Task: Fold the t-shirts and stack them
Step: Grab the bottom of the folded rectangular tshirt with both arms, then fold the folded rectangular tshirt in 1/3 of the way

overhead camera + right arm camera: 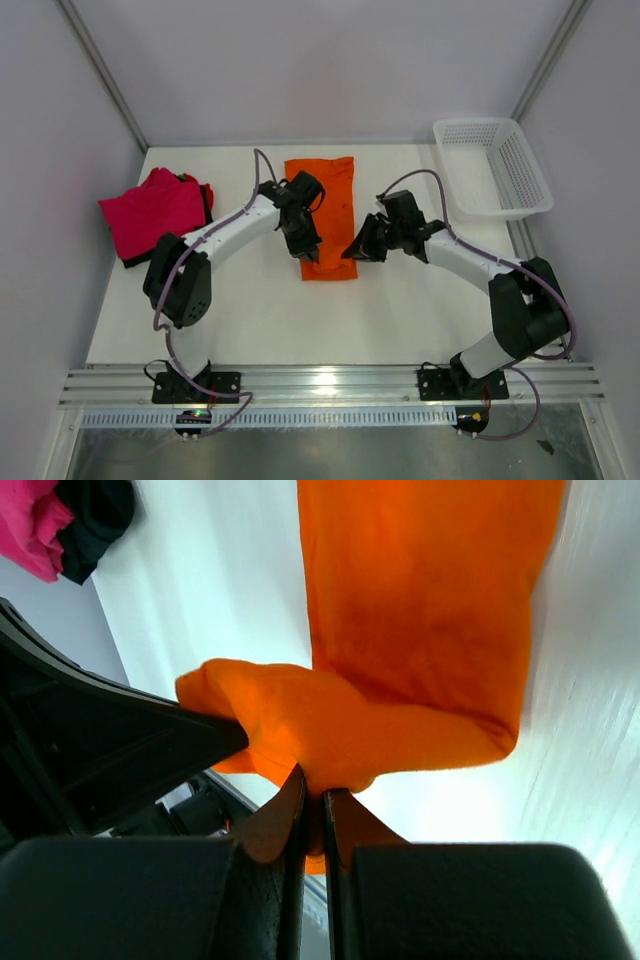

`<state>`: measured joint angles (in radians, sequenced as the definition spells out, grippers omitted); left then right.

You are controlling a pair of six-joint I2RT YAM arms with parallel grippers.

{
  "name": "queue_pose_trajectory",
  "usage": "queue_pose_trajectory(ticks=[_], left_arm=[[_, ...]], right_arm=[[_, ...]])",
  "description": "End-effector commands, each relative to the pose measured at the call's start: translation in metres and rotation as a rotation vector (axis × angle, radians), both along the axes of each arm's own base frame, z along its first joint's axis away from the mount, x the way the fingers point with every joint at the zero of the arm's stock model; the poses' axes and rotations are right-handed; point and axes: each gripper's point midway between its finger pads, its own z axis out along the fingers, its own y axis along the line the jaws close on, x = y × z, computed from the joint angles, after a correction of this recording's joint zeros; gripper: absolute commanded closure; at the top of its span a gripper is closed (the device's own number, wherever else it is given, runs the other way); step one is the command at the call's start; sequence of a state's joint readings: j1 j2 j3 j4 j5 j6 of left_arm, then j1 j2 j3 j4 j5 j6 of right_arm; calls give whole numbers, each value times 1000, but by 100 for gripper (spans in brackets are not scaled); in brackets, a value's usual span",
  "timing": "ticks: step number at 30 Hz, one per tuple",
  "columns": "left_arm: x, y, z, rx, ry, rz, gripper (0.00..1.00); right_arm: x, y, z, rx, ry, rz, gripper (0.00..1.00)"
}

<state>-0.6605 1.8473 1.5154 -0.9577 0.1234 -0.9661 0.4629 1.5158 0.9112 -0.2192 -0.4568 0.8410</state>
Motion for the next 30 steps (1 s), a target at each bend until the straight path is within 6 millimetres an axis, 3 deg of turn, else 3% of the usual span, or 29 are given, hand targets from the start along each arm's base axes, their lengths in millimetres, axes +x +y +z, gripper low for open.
queue_pose_trajectory(ticks=[1, 4, 5, 8, 17, 19, 20, 25, 30], left_arm=[[26, 11, 13, 5, -29, 13, 100], [54, 10, 26, -6, -66, 18, 100], [57, 12, 18, 10, -40, 20, 100], [78, 10, 23, -18, -47, 10, 100], [128, 16, 5, -63, -9, 28, 100], [138, 18, -1, -71, -6, 35, 100], [142, 19, -2, -71, -10, 36, 100], [157, 22, -11, -89, -23, 29, 100], [156, 27, -23, -86, 5, 14, 100]], right_arm=[[20, 0, 12, -11, -56, 32, 97], [34, 1, 12, -11, -59, 33, 97], [37, 0, 11, -12, -57, 34, 97], [47, 2, 4, -17, -46, 42, 97], [88, -3, -12, -34, -26, 28, 97], [100, -4, -8, -27, -36, 24, 97], [103, -5, -15, -36, -22, 25, 97], [121, -6, -17, -38, -20, 13, 97], [124, -6, -26, -42, 4, 9, 97]])
